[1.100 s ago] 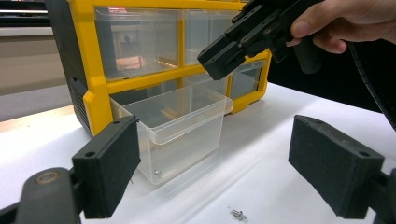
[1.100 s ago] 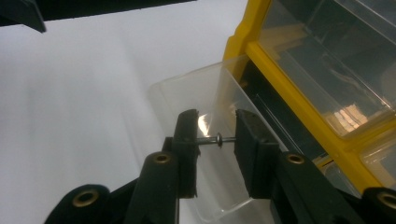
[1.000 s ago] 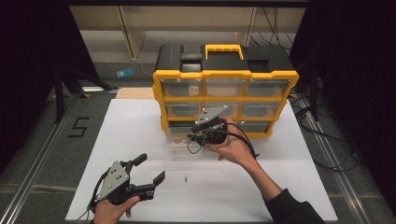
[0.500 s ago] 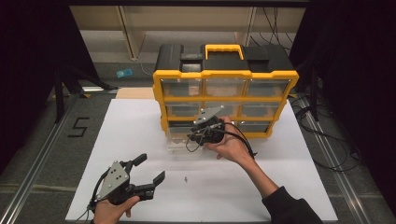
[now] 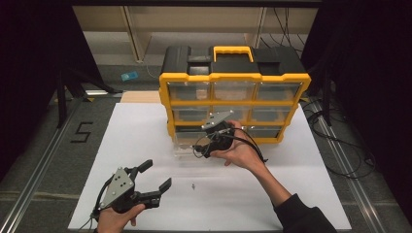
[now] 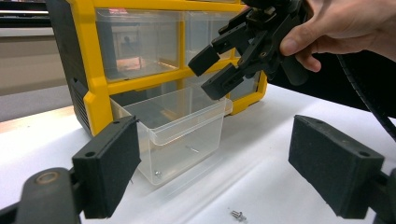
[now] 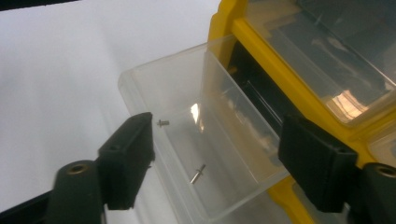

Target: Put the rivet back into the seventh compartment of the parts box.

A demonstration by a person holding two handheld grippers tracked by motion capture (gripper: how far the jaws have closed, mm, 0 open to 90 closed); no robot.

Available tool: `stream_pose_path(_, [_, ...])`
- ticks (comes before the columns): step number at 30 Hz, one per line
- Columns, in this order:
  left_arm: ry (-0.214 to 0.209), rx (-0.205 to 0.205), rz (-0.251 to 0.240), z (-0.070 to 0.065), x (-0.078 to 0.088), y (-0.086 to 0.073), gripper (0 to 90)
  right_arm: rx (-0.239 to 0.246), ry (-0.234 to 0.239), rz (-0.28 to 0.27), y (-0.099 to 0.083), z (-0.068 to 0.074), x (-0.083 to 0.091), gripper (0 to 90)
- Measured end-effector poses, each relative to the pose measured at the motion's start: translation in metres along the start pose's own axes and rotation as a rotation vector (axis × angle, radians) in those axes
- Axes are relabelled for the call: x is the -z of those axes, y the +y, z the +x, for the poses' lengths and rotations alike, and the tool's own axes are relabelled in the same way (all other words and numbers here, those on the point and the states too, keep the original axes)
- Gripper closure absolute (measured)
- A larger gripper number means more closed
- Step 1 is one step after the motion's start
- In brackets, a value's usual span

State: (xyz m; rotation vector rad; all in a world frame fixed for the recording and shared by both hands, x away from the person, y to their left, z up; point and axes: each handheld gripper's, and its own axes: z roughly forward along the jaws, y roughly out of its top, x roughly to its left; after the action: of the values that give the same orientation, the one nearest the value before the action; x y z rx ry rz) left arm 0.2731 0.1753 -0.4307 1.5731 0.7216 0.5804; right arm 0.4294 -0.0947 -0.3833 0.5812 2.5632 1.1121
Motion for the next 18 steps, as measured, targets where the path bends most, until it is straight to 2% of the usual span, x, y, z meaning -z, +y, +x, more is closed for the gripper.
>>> stream_pose_path(6, [0.003, 0.001, -0.001, 0.000, 0.000, 0.000, 16.3, -0.004, -0.016, -0.026, 0.001, 0.003, 0.005, 18.5])
stream_pose_path(18, [0.002, 0.005, -0.001, 0.000, 0.000, 0.000, 16.3, 0.029, 0.022, -0.018, 0.003, 0.017, 0.013, 17.4])
